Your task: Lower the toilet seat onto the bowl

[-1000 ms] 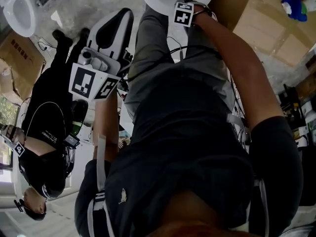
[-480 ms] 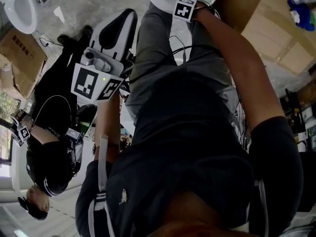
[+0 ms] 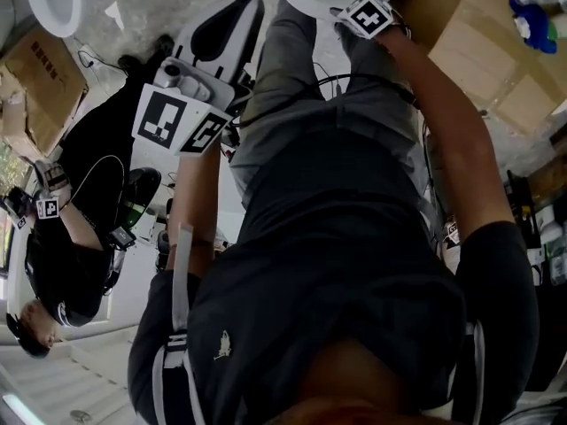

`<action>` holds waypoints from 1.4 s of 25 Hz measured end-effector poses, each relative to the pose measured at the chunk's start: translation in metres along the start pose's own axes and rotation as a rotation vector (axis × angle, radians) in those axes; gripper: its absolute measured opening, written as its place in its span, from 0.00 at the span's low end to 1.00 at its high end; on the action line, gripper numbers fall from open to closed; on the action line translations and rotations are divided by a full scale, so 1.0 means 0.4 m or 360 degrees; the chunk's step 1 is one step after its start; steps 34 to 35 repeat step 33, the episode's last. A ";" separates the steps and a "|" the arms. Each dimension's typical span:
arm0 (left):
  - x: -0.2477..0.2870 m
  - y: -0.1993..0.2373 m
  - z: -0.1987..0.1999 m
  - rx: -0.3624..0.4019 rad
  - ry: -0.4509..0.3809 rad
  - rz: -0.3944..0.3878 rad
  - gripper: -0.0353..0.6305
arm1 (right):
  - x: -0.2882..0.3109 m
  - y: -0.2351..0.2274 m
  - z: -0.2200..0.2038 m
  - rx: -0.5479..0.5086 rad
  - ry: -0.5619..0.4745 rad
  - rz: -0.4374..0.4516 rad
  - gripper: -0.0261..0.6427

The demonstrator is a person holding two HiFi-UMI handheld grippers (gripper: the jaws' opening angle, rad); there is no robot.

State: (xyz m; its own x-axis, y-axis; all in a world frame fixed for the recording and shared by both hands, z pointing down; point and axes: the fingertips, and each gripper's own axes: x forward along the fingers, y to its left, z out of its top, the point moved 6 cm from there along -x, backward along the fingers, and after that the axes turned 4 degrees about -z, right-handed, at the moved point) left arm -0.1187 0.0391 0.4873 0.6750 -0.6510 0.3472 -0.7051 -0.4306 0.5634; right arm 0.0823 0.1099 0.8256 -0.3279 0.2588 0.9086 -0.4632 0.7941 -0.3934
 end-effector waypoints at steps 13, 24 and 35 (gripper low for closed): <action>-0.050 -0.148 0.223 0.0144 -0.0237 -0.0044 0.06 | -0.778 0.137 0.311 0.0048 -0.1249 -0.0129 0.05; -0.113 -0.257 0.317 0.0245 -0.0383 -0.0044 0.06 | -1.232 0.321 0.345 -0.0126 -0.1753 -0.0155 0.05; -0.137 -0.356 0.380 0.0324 -0.0444 -0.0052 0.06 | -1.472 0.424 0.307 -0.0288 -0.1964 -0.0219 0.05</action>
